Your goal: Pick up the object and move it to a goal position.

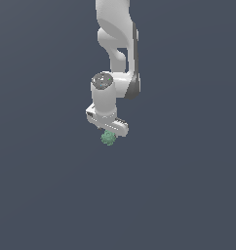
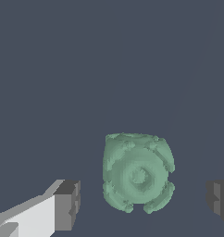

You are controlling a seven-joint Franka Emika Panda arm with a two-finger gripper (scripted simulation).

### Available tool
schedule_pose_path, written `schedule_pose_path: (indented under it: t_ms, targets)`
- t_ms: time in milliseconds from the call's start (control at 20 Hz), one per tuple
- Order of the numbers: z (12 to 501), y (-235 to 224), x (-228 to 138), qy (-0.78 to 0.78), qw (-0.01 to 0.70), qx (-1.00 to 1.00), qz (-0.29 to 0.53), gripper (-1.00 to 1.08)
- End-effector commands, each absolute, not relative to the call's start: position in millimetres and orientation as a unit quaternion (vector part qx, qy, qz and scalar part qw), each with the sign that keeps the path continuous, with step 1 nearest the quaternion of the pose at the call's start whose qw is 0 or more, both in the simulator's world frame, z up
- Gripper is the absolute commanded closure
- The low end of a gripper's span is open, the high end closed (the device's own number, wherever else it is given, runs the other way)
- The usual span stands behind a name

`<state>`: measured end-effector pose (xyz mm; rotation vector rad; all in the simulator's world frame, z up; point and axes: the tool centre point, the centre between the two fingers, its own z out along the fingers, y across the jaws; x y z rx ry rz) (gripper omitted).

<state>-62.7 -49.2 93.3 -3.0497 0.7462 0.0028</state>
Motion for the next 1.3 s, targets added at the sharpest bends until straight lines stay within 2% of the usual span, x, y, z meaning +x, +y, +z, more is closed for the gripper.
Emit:
schedule_pose_path:
  t_ms: [0, 400, 1100, 1150, 1250]
  targets:
    - [90.6, -49.8, -65.7, 0.247, 0.000, -0.969, 0.000, -0.92]
    - [84.7, -49.9, -66.5, 0.248, 0.000, -0.969, 0.000, -0.92]
    - [39.5, -50.0, -67.3, 0.250, 0.000, -0.968, 0.000, -0.92]
    - [39.5, -50.0, -67.3, 0.250, 0.000, -0.968, 0.000, 1.08]
    - [39.5, -50.0, -67.3, 0.250, 0.000, -0.968, 0.000, 1.08]
